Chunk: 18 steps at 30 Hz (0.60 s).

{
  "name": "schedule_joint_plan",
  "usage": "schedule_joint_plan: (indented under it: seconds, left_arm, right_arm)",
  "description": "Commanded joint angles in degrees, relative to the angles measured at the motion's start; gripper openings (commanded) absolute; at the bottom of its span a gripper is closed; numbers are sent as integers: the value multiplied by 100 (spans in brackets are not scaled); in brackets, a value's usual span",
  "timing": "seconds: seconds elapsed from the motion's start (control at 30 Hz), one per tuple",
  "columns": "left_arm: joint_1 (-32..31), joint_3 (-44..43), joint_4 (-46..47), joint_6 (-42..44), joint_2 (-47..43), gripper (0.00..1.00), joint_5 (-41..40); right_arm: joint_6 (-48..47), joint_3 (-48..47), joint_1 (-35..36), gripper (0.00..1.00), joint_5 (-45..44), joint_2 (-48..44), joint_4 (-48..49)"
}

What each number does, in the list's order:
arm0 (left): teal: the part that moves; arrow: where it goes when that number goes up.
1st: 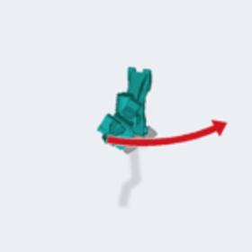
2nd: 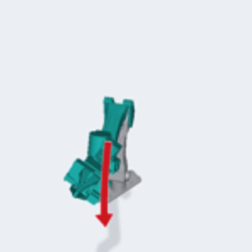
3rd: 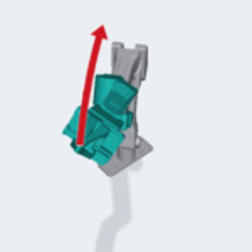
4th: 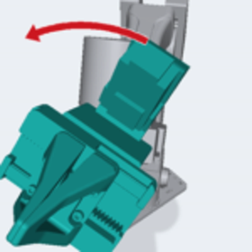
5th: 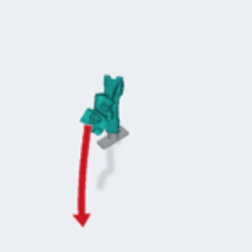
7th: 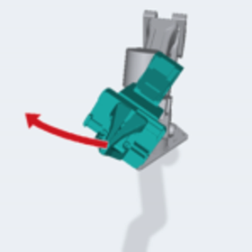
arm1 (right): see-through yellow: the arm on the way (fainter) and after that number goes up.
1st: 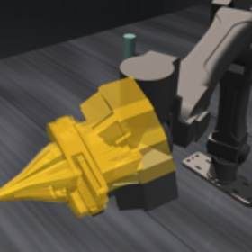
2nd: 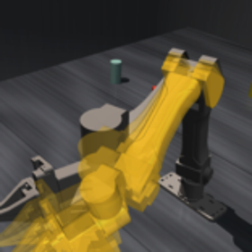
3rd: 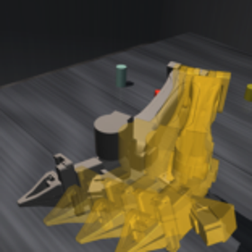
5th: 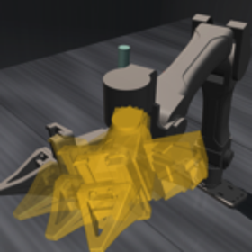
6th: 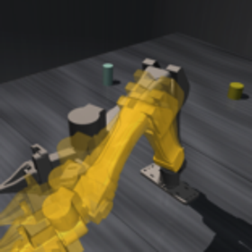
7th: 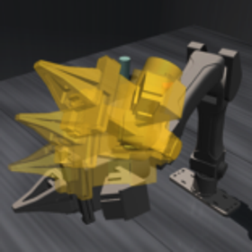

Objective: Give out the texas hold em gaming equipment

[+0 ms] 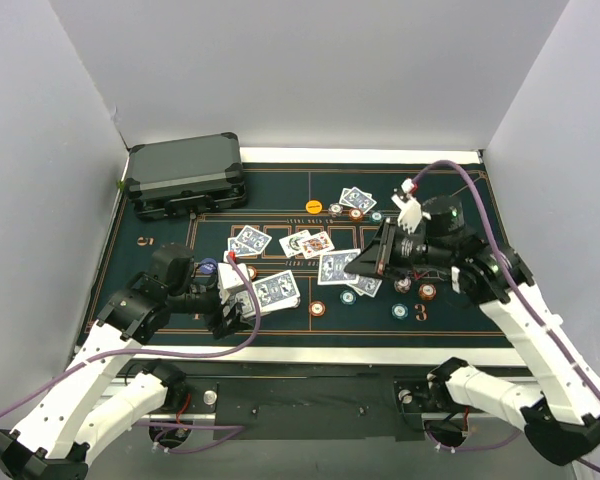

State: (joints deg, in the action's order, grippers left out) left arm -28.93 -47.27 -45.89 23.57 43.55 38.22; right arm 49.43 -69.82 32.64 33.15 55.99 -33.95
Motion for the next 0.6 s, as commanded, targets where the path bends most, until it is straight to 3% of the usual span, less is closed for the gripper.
schedule_joint_plan:
  seconds: [0.0, 0.23, 0.57]
  left_arm:
    - [-8, -64, 229, 42, -101, 0, 80]
    - [-8, -55, 247, -28, -154, 0, 81]
    - [1, -37, 256, -37, -163, 0, 133]
  right_arm:
    - [-1117, -584, -346, 0, -955, 736, -795]
    - [-2059, -1778, -276, 0, -3222, 3045, -1288]
    - [-3202, -5230, 541, 0, -6396, 6124, -2711]
